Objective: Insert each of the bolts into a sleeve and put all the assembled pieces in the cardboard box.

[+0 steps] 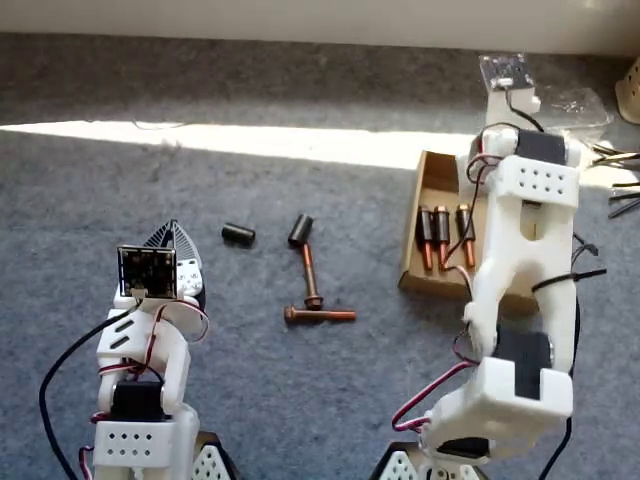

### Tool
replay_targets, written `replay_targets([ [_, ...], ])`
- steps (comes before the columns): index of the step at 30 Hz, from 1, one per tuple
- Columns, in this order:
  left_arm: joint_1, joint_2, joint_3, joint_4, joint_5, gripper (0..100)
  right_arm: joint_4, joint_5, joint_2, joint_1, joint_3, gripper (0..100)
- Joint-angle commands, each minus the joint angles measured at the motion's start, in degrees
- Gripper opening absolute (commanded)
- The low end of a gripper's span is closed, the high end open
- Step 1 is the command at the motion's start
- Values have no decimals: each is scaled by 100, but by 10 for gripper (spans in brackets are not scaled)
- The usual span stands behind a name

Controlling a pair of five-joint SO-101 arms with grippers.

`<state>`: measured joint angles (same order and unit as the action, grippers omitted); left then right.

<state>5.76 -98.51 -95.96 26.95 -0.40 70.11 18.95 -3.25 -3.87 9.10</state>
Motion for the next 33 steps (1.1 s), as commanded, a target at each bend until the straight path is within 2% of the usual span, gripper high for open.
replay_targets([
  [1,48,-57,-13,0,35,6,163,44,989,453,224,162],
  [9,75,-57,13,0,35,6,743,-9,1886,1780,224,162],
  [14,101,-57,22,0,26,6,725,-1064,1965,2457,233,162],
  [17,338,-66,22,0,26,6,716,-1556,1921,2800,224,162],
  [26,602,-66,22,26,35,6,593,-1565,760,3565,251,162],
  [30,857,-66,22,26,35,6,259,-1029,31,3574,277,162],
  [33,998,-66,22,26,35,6,-127,-932,-365,3609,277,162],
])
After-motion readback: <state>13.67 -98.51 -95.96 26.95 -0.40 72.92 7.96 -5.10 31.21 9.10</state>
